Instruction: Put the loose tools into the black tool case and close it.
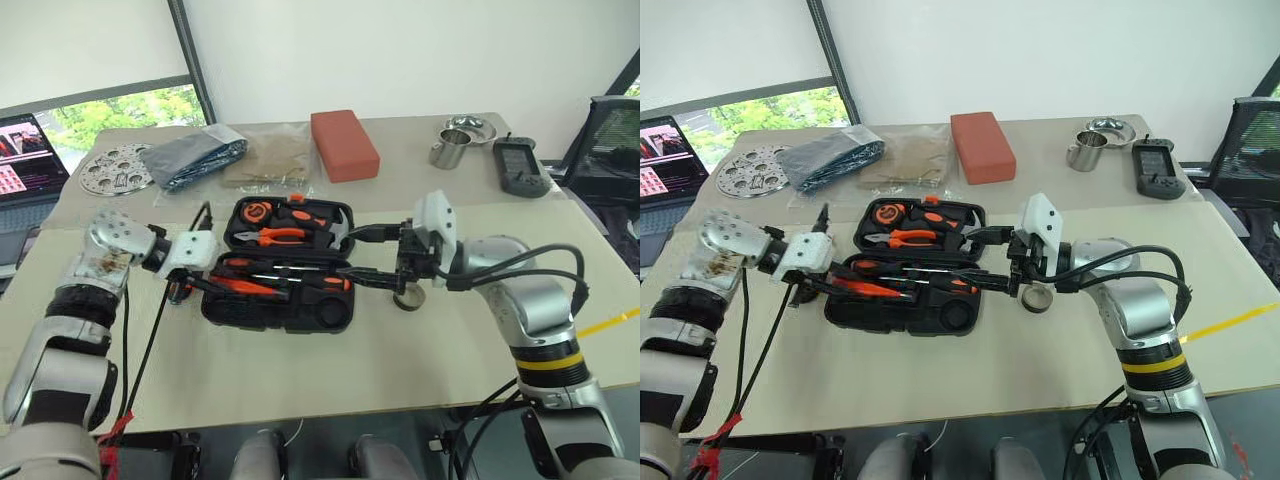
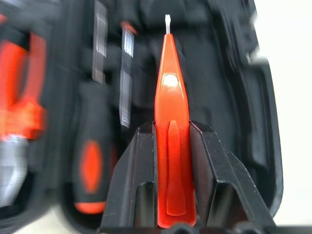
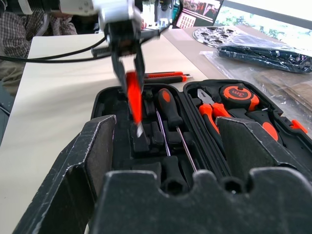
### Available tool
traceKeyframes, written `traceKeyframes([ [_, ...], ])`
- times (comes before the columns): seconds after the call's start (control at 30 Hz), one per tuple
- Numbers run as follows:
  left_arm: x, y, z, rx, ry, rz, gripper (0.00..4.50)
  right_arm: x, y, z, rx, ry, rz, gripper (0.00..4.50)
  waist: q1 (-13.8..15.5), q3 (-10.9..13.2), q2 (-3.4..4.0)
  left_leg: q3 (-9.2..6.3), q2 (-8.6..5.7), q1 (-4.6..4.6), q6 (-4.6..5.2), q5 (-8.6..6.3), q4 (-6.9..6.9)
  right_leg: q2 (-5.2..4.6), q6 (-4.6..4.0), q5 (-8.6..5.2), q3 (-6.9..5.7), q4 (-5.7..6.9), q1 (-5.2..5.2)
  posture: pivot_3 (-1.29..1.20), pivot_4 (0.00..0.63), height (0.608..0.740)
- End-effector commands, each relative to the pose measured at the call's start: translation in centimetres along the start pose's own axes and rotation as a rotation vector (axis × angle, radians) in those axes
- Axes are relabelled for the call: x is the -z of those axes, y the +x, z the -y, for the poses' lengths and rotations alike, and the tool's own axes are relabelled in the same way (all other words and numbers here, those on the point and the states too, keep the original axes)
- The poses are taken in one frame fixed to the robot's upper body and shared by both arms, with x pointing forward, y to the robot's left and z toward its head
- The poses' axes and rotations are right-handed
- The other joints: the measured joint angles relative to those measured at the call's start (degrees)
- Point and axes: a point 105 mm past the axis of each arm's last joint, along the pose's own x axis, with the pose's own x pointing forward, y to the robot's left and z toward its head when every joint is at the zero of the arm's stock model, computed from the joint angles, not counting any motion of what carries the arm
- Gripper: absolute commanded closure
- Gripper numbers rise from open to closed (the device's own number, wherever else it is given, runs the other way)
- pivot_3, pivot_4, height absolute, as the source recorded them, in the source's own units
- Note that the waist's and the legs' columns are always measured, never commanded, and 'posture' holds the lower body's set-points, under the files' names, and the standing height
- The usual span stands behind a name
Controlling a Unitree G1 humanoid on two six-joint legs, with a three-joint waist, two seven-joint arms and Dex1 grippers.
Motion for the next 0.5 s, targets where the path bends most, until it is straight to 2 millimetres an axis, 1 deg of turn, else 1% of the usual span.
traceKeyframes([
  [0.03, -0.3, -0.4, -0.9, -0.008, 0.044, -0.041, 4.03, -1.4, -0.5, -0.3, 0.010, -0.031, 0.036, 0.66, 0.05, 0.00, 0.00, -0.01, 0.00, -0.02, 0.01, 0.00, 0.02, 0.00, 0.00, 0.00, 0.00, 0.00, -0.01, 0.00, 0.150, 0.740],
  [0.13, -0.5, 0.0, -1.5, -0.029, 0.039, -0.032, 4.03, -1.3, -0.6, -0.4, 0.015, -0.027, 0.035, 0.66, 0.06, -0.01, 0.02, -0.06, -0.02, -0.02, 0.02, -0.01, 0.03, -0.01, 0.00, 0.00, 0.01, 0.01, 0.00, 0.00, 0.150, 0.740],
  [0.23, -0.5, 0.1, -1.6, -0.037, 0.026, -0.022, 4.03, -1.4, -0.7, -0.4, 0.015, -0.022, 0.035, 0.66, 0.00, -0.01, 0.02, -0.19, -0.01, -0.01, 0.03, -0.01, 0.04, 0.00, 0.00, 0.00, 0.00, 0.03, 0.00, 0.00, 0.150, 0.740],
  [0.5, 0.7, 0.3, -1.6, -0.077, -0.020, -0.059, 4.03, -0.9, -1.0, -0.2, 0.020, -0.011, -0.002, 0.66, 0.03, -0.01, 0.02, -0.27, -0.01, 0.01, 0.04, -0.01, 0.06, 0.03, 0.00, 0.00, 0.00, 0.04, 0.02, 0.00, 0.150, 0.740],
])
